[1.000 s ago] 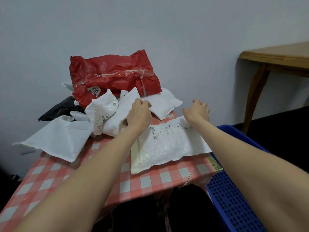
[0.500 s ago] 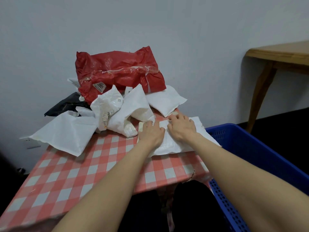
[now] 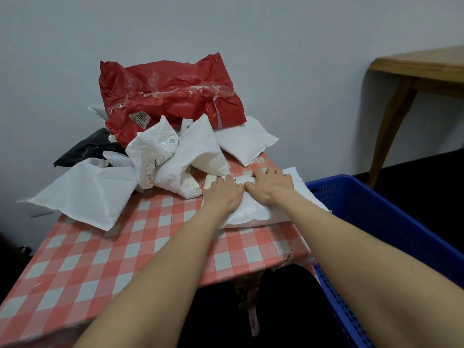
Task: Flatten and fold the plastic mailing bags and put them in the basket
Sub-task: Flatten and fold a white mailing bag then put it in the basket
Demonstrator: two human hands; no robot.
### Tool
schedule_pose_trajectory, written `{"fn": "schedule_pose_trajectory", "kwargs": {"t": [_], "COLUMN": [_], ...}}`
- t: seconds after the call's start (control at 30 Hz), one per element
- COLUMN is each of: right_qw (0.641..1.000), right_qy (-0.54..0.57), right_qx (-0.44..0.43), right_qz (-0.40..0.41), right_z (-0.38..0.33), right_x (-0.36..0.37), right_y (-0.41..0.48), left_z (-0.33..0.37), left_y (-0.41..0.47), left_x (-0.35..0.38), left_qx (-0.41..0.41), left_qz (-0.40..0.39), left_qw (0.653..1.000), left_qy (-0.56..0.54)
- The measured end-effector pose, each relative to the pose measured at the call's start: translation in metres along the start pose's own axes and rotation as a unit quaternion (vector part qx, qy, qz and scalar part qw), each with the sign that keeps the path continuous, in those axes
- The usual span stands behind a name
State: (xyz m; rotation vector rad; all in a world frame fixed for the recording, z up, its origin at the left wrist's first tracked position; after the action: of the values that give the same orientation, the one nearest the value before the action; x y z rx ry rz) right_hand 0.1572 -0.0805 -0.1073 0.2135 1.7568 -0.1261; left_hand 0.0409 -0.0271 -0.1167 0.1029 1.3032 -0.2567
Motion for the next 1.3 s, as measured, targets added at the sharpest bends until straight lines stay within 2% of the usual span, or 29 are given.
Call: {"fn": "schedule_pose_trajectory", "kwargs": {"t": [0.3,0.5,0.53,0.63,0.7,0.93,1.3], "right_qw": [1.0,0.996,0.996,0.993,0.989,0.999,1.0], "right_qy": [-0.002,0.064,0.078,0.033,0.001,0.033,0.009], "right_qx": [0.001,-0.001,-0.002,0.003,0.001,0.014,0.015], "right_qz": [-0.011,-0.057,-0.039,0.11,0.148,0.039,0.022], "right_z": [0.003,0.005,0.007,0.012,0.011,0.017,0.018], "right_x": [0.015,0.016,0.01,-0.026,-0.037,0.016,0.032], "right_y": [-0.003,-0.005,-0.006,-0.012,-0.019,-0.035,-0.035], "left_z": [-0.001,-0.006,-0.005,0.006,0.013,0.003,0.001], "left_y": [-0.002,-0.004,-0.005,-0.016,-0.025,-0.029,-0.027], "left_x": [0.005,0.008,0.004,-0.016,-0.022,0.016,0.03], "left_qx": [0.004,-0.004,0.0,0.019,0.014,0.013,0.026], "left_qz": [0.019,-0.029,-0.019,0.073,0.101,0.018,0.025], "left_qw": [0.999,0.997,0.997,0.995,0.993,0.999,0.997], "left_qy": [0.035,0.078,0.08,0.07,0.06,0.043,0.067]}}
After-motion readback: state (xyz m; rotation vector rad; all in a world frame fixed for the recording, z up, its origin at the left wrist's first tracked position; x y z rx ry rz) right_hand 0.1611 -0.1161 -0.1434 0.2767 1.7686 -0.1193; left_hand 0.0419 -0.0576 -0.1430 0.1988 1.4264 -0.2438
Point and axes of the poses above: each hand's wrist, its own y-axis towards the middle knuckle, its own x-axis out of the palm, z = x × y, the point moved 9 cm from there along y, towards the middle knuckle, and after that the axes turned 13 degrees about -x, right-handed, at the moved point
